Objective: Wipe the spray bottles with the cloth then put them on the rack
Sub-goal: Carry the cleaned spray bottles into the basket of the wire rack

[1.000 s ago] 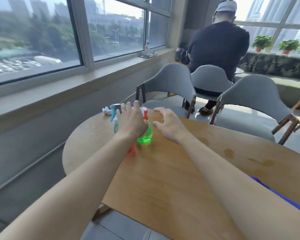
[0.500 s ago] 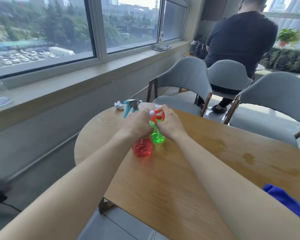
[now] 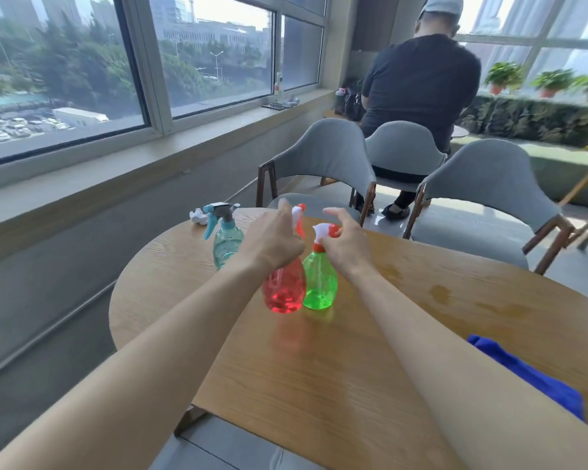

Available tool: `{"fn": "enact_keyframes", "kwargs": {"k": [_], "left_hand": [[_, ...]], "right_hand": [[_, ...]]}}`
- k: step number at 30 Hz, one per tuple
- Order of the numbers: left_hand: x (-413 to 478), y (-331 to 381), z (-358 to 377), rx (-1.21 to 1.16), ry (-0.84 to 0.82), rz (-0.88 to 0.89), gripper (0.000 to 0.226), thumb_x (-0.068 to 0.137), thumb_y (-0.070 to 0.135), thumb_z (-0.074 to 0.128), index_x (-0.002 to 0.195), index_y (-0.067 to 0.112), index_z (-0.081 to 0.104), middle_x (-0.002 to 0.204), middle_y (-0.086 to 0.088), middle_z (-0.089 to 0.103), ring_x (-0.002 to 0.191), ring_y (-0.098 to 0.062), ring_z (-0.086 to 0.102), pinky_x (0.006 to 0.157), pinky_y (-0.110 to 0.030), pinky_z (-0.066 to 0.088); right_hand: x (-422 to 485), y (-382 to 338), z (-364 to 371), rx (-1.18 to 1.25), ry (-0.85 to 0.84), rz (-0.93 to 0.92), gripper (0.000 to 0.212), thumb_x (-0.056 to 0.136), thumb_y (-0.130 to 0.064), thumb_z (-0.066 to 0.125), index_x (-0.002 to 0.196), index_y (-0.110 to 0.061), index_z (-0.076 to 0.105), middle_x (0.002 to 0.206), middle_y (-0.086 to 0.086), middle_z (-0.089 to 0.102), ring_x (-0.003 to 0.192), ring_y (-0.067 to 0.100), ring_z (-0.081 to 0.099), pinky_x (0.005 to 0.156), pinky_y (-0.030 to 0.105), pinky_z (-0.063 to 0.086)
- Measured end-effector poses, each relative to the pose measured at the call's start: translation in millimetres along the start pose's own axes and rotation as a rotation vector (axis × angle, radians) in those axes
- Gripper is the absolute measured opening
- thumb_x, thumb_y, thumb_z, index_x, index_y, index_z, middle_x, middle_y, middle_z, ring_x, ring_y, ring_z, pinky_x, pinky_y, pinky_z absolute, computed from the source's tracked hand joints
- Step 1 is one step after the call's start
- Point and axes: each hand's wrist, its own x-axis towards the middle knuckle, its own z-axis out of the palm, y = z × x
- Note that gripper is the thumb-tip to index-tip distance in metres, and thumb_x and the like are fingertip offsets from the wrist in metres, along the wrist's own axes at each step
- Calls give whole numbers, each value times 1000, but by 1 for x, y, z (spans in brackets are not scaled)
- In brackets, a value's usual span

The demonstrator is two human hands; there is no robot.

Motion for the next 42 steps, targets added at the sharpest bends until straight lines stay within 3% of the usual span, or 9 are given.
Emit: {"fn": "enact_keyframes", "kwargs": {"k": [6, 9, 12, 16, 19, 23, 32, 37, 42], "left_hand": [[9, 71, 27, -84, 38, 203, 43, 102, 26, 64, 137, 9, 46, 118, -25, 69, 112, -48, 63, 78, -47, 40], [5, 121, 43, -141, 45, 324, 46, 107, 24, 61, 146, 4, 45, 117, -27, 70, 112, -49, 62, 77, -44, 35], [-6, 175, 59, -220, 40, 420, 47, 109, 23, 59, 149, 4, 43, 121, -28, 70, 114, -49, 62, 76, -42, 32], [-22, 247, 85, -297, -12, 520, 58, 111, 28, 56, 158, 3, 34, 135, -26, 62, 125, -46, 57, 88, -45, 40], [-46, 304, 101, -340, -50, 591, 60, 110, 36, 56, 158, 6, 34, 137, -23, 60, 126, -45, 58, 92, -47, 45], [-89, 370, 110, -391, -117, 661, 51, 109, 40, 59, 142, 5, 44, 124, -22, 66, 114, -43, 62, 87, -50, 48], [-191, 517, 145, -526, -218, 843, 58, 107, 44, 63, 145, 3, 47, 132, -19, 67, 120, -38, 62, 80, -37, 37], [-247, 572, 177, -550, -261, 915, 50, 107, 45, 62, 138, 8, 50, 116, -8, 70, 106, -29, 66, 77, -40, 44], [-293, 615, 211, -555, -271, 952, 43, 108, 45, 59, 139, 17, 49, 124, -4, 72, 106, -29, 70, 80, -42, 50]], "right_hand": [[-24, 16, -85, -11, 106, 103, 39, 99, -14, 65, 137, -18, 61, 74, -16, 56, 64, -5, 54, 69, 22, 39], [-38, 30, -140, -3, 253, 209, 10, 92, -16, 68, 89, -20, 77, 65, -13, 64, 69, 10, 63, 65, 29, 44], [-60, 38, -196, 7, 383, 288, 32, 92, -21, 71, 62, -19, 62, 60, -8, 59, 71, 22, 59, 62, 31, 39], [-97, 45, -265, 25, 543, 266, 8, 93, -25, 70, 97, -19, 73, 93, 1, 73, 97, 28, 69, 84, 36, 53], [-130, 52, -319, 81, 662, 275, 40, 93, -25, 70, 130, -21, 56, 112, 3, 71, 97, 22, 71, 86, 36, 56], [-177, 63, -384, 84, 753, 281, 35, 95, -21, 69, 123, -21, 49, 93, -8, 62, 76, 5, 59, 61, 21, 44], [-298, 85, -513, 35, 997, 352, 29, 86, -27, 78, 101, -27, 52, 92, -6, 66, 84, 15, 67, 78, 38, 55], [-360, 112, -565, 33, 1123, 369, 27, 86, -21, 76, 99, -27, 54, 88, -8, 67, 76, 9, 68, 65, 31, 50], [-409, 149, -594, 53, 1246, 347, 28, 87, -18, 78, 100, -27, 55, 92, -6, 62, 77, 10, 64, 63, 26, 45]]}}
